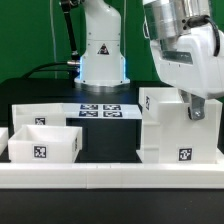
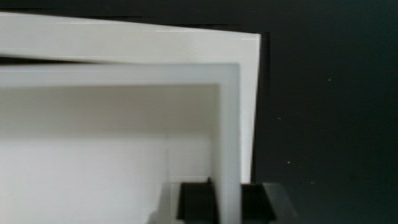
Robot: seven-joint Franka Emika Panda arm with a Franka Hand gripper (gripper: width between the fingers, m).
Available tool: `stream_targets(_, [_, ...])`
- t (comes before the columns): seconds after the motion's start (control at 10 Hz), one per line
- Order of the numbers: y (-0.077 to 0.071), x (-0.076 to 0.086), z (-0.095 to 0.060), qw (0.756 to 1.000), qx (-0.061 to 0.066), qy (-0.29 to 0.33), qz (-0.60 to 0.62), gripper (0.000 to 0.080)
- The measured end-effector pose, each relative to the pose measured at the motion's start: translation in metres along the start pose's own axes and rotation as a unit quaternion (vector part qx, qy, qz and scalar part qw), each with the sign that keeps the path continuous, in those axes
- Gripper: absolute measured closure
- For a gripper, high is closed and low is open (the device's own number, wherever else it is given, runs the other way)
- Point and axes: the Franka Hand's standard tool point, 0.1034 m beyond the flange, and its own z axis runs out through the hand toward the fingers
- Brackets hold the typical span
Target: Assemble drawer
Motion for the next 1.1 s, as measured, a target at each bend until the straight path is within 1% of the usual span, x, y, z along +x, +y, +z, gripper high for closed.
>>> stream_targets(0.2, [0.000, 0.000, 0.000, 1.000, 0.000, 0.000, -0.002, 0.0753])
stream_targets(0.3, [0.000, 0.000, 0.000, 1.000, 0.001, 0.000, -0.004, 0.0578])
stream_targets(0.4, [-0.001, -0.001, 0.000, 1.000, 0.001, 0.000, -0.005, 0.0442])
stream_targets(0.5, [-0.001, -0.001, -0.001, 1.000, 0.002, 0.000, -0.006, 0.0442])
stream_targets(0.6, [-0.001, -0.001, -0.001, 1.000, 0.002, 0.000, -0.007, 0.0249])
stream_targets(0.7, [-0.002, -0.001, -0.002, 1.000, 0.003, 0.000, -0.011, 0.0176])
stream_targets(0.8, [0.001, 0.001, -0.007, 0.998, -0.005, -0.004, -0.059, 0.0176])
stream_targets(0.9, [0.002, 0.004, -0.019, 0.995, -0.007, -0.007, -0.100, 0.0157])
stream_targets(1.1, [0.006, 0.014, -0.046, 0.983, -0.006, -0.014, -0.184, 0.0151])
